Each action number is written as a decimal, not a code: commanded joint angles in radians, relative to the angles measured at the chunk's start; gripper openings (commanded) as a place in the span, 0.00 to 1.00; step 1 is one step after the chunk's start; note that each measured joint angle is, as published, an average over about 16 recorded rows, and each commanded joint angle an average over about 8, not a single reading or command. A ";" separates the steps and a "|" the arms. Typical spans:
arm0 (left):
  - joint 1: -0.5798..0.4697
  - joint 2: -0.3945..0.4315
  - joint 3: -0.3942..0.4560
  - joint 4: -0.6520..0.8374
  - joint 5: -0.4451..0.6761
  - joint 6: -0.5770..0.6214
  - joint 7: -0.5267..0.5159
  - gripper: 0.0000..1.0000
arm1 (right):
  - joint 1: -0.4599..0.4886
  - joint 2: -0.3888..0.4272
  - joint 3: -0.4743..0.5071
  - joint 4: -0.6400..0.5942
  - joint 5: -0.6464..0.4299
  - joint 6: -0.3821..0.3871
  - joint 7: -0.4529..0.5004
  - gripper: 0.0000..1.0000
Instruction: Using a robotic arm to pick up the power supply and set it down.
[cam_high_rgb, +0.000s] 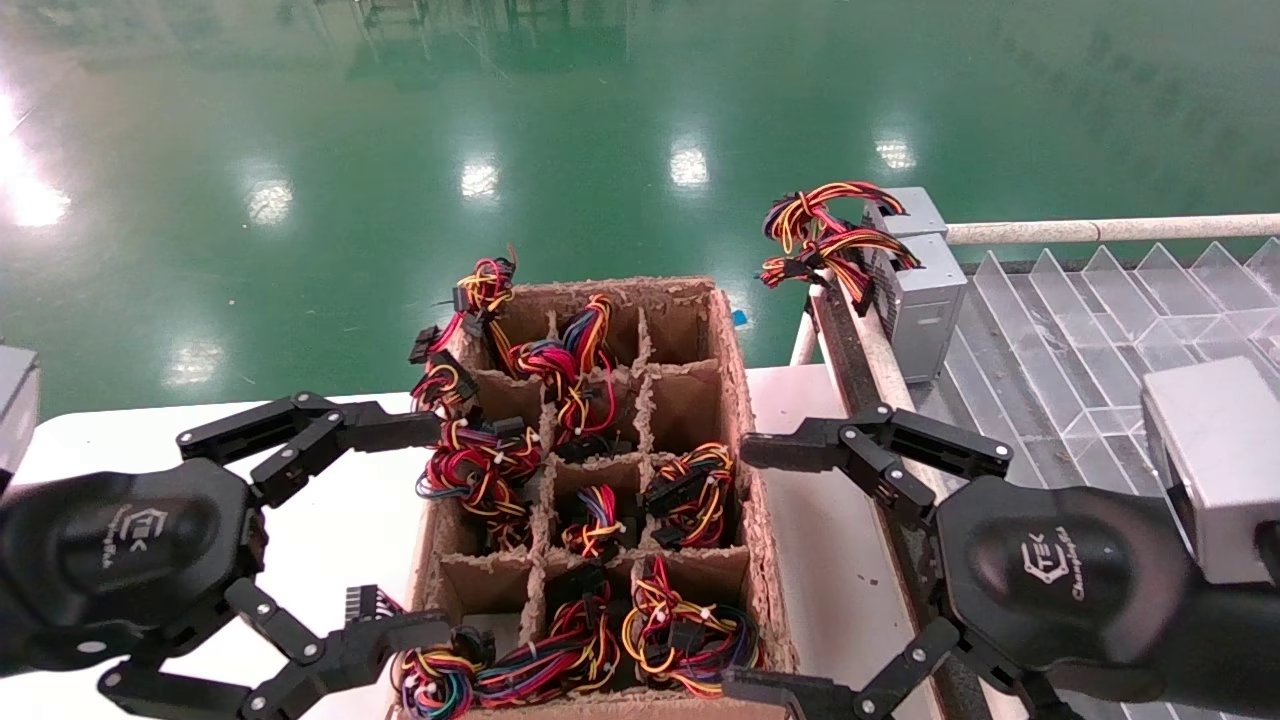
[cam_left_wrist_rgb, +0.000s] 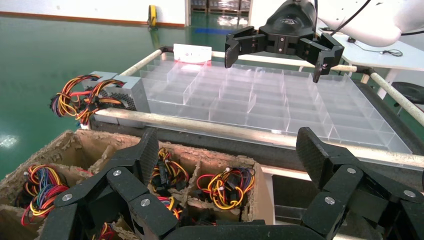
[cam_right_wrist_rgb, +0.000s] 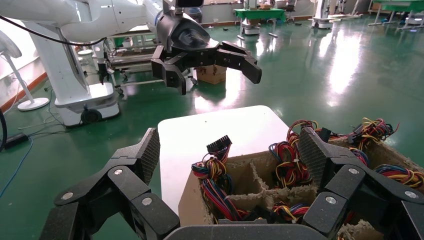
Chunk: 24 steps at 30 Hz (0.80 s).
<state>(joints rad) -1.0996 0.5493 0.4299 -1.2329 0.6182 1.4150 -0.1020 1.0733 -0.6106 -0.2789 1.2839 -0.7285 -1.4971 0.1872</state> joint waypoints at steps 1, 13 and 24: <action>0.000 0.000 0.000 0.000 0.000 0.000 0.000 1.00 | 0.000 0.000 0.000 0.000 0.000 0.000 0.000 1.00; 0.000 0.000 0.000 0.000 0.000 0.000 0.000 1.00 | 0.001 0.000 -0.001 0.000 -0.001 0.001 0.000 1.00; 0.000 0.000 0.000 0.000 0.000 0.000 0.000 1.00 | 0.001 0.000 -0.001 0.000 -0.002 0.002 0.000 1.00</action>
<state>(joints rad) -1.0996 0.5493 0.4299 -1.2329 0.6182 1.4150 -0.1020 1.0743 -0.6110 -0.2796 1.2840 -0.7304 -1.4954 0.1876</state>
